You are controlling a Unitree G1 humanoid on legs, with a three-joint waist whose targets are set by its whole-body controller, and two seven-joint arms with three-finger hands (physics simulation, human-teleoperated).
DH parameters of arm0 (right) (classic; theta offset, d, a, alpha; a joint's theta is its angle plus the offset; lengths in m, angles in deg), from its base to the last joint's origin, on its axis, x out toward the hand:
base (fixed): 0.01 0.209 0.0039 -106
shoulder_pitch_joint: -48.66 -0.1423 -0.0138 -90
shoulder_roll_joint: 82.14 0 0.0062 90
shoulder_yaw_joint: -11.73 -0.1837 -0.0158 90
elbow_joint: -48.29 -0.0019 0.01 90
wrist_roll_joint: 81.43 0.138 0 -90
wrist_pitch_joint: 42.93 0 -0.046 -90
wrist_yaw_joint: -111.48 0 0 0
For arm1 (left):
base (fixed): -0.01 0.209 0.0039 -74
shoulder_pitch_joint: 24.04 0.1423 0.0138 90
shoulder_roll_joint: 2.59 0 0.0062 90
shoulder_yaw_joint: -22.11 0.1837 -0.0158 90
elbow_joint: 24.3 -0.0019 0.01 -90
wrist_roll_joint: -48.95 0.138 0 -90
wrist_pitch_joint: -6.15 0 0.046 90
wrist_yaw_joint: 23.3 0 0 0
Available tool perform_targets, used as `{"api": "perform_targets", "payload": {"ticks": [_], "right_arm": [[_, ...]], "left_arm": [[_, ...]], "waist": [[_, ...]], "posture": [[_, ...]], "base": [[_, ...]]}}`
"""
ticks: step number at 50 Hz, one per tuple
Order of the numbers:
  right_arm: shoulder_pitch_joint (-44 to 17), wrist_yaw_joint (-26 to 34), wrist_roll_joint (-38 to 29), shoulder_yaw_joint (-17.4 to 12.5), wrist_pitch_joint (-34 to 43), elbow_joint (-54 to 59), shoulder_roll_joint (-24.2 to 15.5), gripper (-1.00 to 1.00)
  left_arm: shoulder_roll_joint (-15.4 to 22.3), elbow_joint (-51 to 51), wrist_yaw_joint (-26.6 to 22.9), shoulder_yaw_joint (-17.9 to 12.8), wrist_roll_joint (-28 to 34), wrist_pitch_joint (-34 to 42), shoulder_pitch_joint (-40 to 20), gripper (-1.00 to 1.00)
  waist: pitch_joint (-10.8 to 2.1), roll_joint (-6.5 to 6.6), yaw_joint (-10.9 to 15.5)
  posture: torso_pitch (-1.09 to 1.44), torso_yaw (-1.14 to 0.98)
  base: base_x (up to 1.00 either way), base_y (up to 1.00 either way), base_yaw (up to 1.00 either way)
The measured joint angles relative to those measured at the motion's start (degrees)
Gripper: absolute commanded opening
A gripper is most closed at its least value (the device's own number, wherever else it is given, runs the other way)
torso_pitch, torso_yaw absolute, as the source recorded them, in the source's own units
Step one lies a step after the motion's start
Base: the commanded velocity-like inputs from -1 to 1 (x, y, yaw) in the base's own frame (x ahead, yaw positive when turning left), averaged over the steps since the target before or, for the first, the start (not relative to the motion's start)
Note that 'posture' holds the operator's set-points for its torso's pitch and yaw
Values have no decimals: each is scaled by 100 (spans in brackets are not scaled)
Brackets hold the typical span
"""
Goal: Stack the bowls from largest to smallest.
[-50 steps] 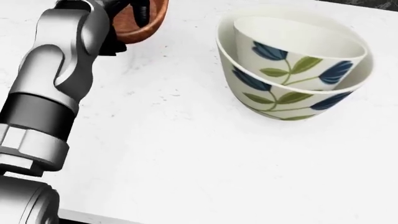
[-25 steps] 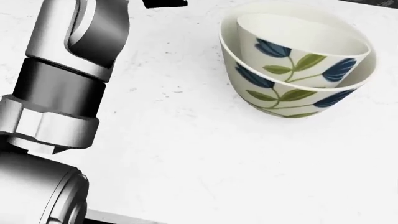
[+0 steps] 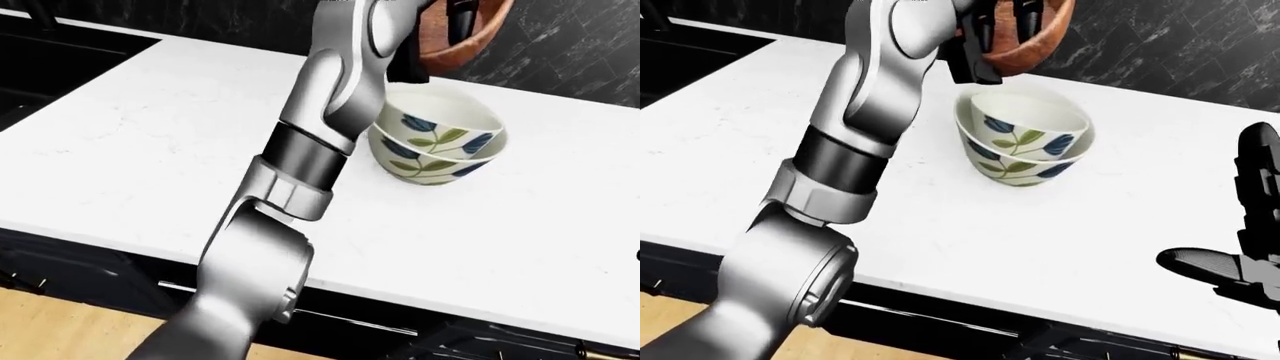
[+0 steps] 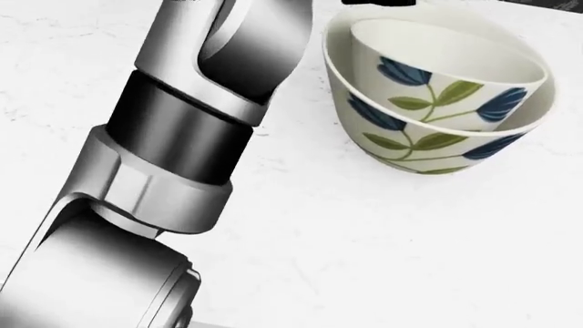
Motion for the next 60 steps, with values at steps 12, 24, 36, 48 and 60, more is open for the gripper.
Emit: {"api": "perform_targets", "payload": {"ticks": [12, 24, 36, 48, 60], "right_arm": [[59, 79, -53, -14, -30, -35, 111, 100], [56, 219, -276, 50, -56, 18, 223, 100], [73, 410, -458, 81, -97, 90, 334, 100], [103, 418, -450, 44, -123, 91, 375, 100], [126, 458, -444, -14, -129, 149, 368, 100]], "left_arm": [[-421, 160, 120, 178, 300, 177, 118, -84], [-474, 25, 9, 196, 616, -18, 395, -67], [-547, -33, 98, 179, 660, -146, 515, -36], [-552, 63, 106, 195, 667, -184, 607, -16], [-574, 40, 229, 183, 671, -279, 794, 6]], "waist": [[1, -10, -14], [-1, -16, -2], [-11, -15, -8], [-24, -14, -5], [-27, -11, -8]], "posture": [[0, 0], [0, 0], [0, 0], [0, 0], [0, 0]], "base": [[0, 0, 0], [0, 0, 0], [0, 0, 0], [0, 0, 0], [0, 0, 0]]}}
